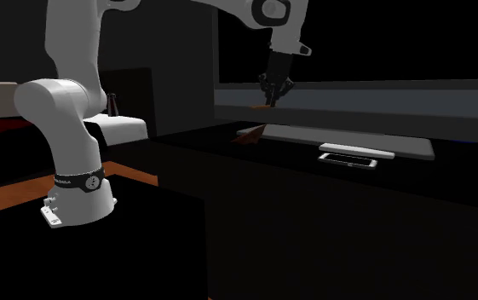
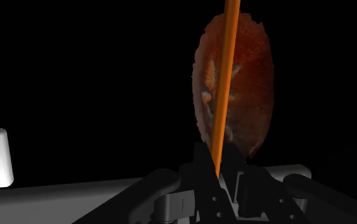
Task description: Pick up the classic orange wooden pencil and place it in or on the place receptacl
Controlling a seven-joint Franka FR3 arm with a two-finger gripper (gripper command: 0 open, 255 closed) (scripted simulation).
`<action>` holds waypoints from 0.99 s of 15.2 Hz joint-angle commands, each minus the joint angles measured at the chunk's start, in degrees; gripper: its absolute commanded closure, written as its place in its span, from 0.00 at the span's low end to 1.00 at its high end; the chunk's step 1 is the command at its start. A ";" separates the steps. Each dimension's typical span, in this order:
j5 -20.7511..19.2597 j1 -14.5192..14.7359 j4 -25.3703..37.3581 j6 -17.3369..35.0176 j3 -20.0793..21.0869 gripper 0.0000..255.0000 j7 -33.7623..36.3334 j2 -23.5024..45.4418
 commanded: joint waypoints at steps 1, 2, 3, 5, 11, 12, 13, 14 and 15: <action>0.74 1.09 -2.78 1.00 0.93 1.00 1.91 -2.19; 1.40 1.99 -4.97 1.73 1.72 1.00 3.44 -4.01; 1.39 2.00 -5.61 2.46 1.72 1.00 3.34 -3.91; 1.35 2.02 -6.84 3.91 1.71 1.00 3.15 -3.68; 1.19 2.12 -10.21 8.20 1.66 1.00 2.64 -2.68; 1.15 2.14 -10.72 8.90 1.65 1.00 2.56 -2.47; 1.11 2.17 -11.21 9.60 1.64 1.00 2.49 -2.25; 1.07 2.19 -11.70 10.30 1.63 1.00 2.42 -2.02; 1.03 2.22 -12.16 11.00 1.61 1.00 2.35 -1.78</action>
